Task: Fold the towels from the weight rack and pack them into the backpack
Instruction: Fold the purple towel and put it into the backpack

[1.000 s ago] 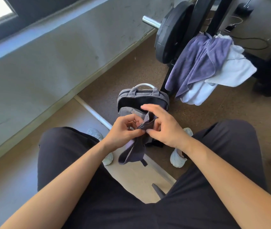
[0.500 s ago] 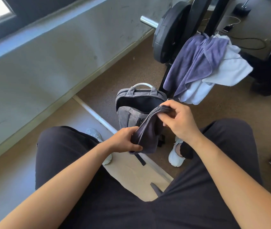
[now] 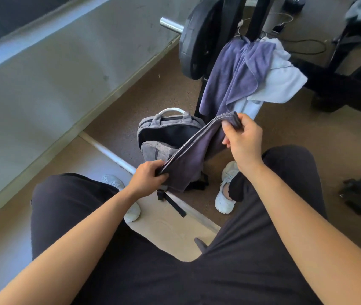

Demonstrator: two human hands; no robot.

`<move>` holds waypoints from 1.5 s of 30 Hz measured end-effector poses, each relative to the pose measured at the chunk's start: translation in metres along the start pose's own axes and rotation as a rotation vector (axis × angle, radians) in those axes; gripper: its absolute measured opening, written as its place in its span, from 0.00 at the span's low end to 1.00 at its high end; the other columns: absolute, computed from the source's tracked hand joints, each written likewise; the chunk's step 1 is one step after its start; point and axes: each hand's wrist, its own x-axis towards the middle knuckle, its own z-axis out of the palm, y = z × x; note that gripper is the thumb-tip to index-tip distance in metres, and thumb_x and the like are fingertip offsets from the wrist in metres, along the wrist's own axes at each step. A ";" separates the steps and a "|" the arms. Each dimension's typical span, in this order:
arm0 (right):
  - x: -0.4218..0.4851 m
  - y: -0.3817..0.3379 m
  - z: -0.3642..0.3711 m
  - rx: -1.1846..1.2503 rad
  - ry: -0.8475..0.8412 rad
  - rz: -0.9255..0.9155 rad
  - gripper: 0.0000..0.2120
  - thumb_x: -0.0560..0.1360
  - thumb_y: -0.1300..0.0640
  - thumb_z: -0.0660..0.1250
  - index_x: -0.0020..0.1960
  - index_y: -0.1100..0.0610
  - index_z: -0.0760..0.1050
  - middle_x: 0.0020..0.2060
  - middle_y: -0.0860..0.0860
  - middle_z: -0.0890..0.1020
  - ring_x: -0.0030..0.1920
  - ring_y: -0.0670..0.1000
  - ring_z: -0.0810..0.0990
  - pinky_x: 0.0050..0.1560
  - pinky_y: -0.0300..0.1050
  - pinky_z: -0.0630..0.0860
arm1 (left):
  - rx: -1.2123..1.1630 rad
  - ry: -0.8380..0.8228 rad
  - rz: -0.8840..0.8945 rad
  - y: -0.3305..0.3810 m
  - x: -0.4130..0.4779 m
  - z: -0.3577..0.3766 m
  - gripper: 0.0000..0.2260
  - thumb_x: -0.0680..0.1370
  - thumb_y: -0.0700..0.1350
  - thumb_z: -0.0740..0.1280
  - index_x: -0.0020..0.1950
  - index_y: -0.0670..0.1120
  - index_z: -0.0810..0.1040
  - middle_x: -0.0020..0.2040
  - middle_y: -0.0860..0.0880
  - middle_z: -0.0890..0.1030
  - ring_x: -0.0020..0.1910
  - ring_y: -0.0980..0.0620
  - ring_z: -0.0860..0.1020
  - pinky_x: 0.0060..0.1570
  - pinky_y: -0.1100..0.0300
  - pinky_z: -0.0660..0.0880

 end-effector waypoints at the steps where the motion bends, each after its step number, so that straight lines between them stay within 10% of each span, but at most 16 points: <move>1: 0.005 0.006 -0.003 -0.030 0.017 0.018 0.08 0.78 0.56 0.69 0.48 0.61 0.78 0.30 0.54 0.81 0.28 0.47 0.79 0.35 0.50 0.79 | -0.034 0.076 -0.032 -0.001 0.001 -0.004 0.06 0.75 0.40 0.71 0.44 0.51 0.80 0.37 0.51 0.82 0.38 0.50 0.80 0.43 0.52 0.78; 5: 0.021 0.019 -0.016 -0.133 -0.097 0.118 0.07 0.80 0.56 0.67 0.53 0.61 0.77 0.36 0.54 0.83 0.29 0.42 0.81 0.32 0.40 0.78 | -0.426 0.340 -0.145 0.005 -0.003 -0.029 0.08 0.77 0.36 0.73 0.45 0.49 0.84 0.35 0.53 0.83 0.31 0.63 0.77 0.36 0.70 0.73; 12: 0.024 0.024 -0.018 -0.315 -0.301 0.043 0.12 0.79 0.49 0.68 0.50 0.58 0.80 0.43 0.55 0.85 0.47 0.55 0.82 0.48 0.54 0.78 | -1.052 0.387 -0.188 0.009 -0.011 -0.069 0.13 0.85 0.49 0.64 0.48 0.47 0.86 0.43 0.51 0.87 0.43 0.55 0.84 0.44 0.62 0.80; 22: 0.018 0.035 0.004 -0.112 -0.311 0.335 0.13 0.82 0.50 0.64 0.57 0.60 0.78 0.55 0.56 0.83 0.58 0.55 0.80 0.63 0.58 0.76 | -0.964 0.086 -0.412 0.000 -0.013 -0.068 0.09 0.80 0.44 0.71 0.55 0.40 0.84 0.50 0.39 0.87 0.46 0.45 0.85 0.47 0.55 0.82; 26: 0.017 0.036 0.003 0.009 -0.317 0.426 0.09 0.81 0.53 0.67 0.56 0.57 0.80 0.55 0.53 0.84 0.57 0.54 0.82 0.64 0.58 0.78 | -0.968 0.259 -0.400 -0.009 -0.005 -0.061 0.08 0.83 0.47 0.67 0.52 0.44 0.85 0.47 0.47 0.86 0.48 0.50 0.82 0.52 0.55 0.77; 33: 0.009 0.032 0.013 -0.262 -0.310 0.239 0.08 0.82 0.54 0.64 0.52 0.59 0.75 0.49 0.56 0.81 0.50 0.55 0.79 0.51 0.51 0.75 | -0.225 0.512 -0.397 -0.021 0.001 -0.052 0.19 0.86 0.53 0.58 0.44 0.42 0.76 0.44 0.43 0.82 0.46 0.41 0.76 0.47 0.51 0.71; 40: 0.000 0.024 0.021 -0.346 -0.263 0.188 0.11 0.82 0.54 0.64 0.47 0.62 0.74 0.43 0.59 0.79 0.44 0.56 0.77 0.40 0.48 0.70 | -0.556 0.429 -0.328 -0.013 0.002 -0.045 0.18 0.84 0.55 0.62 0.50 0.40 0.79 0.43 0.49 0.80 0.42 0.53 0.76 0.49 0.52 0.75; 45: -0.023 0.009 0.043 -0.108 -0.340 0.307 0.09 0.82 0.52 0.64 0.55 0.58 0.77 0.50 0.57 0.82 0.53 0.56 0.81 0.55 0.54 0.79 | -0.684 0.229 -0.172 0.012 -0.008 -0.030 0.19 0.81 0.58 0.64 0.57 0.42 0.79 0.48 0.48 0.82 0.47 0.54 0.79 0.52 0.51 0.78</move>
